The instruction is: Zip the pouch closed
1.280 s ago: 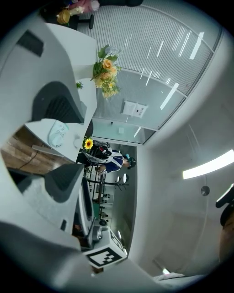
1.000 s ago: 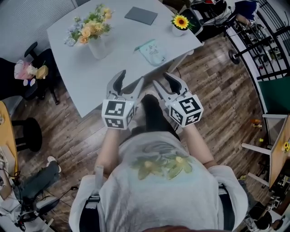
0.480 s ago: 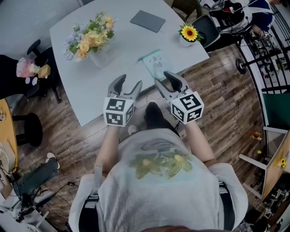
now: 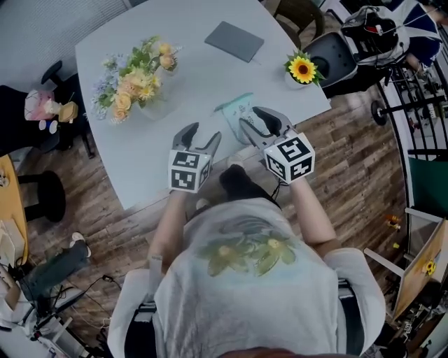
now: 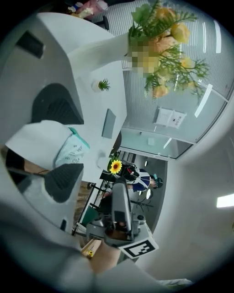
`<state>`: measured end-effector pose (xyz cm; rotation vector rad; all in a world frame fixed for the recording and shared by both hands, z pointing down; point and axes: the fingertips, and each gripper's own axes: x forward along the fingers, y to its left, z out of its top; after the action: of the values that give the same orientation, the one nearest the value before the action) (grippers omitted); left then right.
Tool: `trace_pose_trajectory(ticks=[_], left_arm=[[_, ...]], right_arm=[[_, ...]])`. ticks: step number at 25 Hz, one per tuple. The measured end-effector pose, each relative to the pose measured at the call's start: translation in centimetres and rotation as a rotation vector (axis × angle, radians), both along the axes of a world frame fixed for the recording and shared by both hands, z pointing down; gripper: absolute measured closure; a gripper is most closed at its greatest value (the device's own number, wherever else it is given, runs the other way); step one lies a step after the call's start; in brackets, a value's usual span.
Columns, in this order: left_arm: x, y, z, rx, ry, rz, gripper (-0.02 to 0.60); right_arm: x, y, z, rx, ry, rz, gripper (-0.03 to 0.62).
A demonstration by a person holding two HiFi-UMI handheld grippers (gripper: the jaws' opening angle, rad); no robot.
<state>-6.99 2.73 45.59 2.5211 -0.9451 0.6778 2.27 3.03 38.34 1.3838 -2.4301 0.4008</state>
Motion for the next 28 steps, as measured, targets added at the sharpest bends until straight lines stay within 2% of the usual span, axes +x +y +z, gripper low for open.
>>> trace_pose_trajectory(ticks=[12, 19, 28], left_arm=[[2.1, -4.7, 7.7, -0.148, -0.082, -0.074, 0.325], [3.0, -6.7, 11.4, -0.211, -0.132, -0.130, 0.328], [3.6, -7.6, 15.3, -0.258, -0.246, -0.129, 0.364]], right_arm=[[-0.1, -5.9, 5.4, -0.124, 0.144, -0.235, 0.419], [0.7, -7.9, 7.9, -0.168, 0.173, -0.336, 0.419], [0.3, -9.7, 11.2, -0.211, 0.206, -0.458, 0.419]])
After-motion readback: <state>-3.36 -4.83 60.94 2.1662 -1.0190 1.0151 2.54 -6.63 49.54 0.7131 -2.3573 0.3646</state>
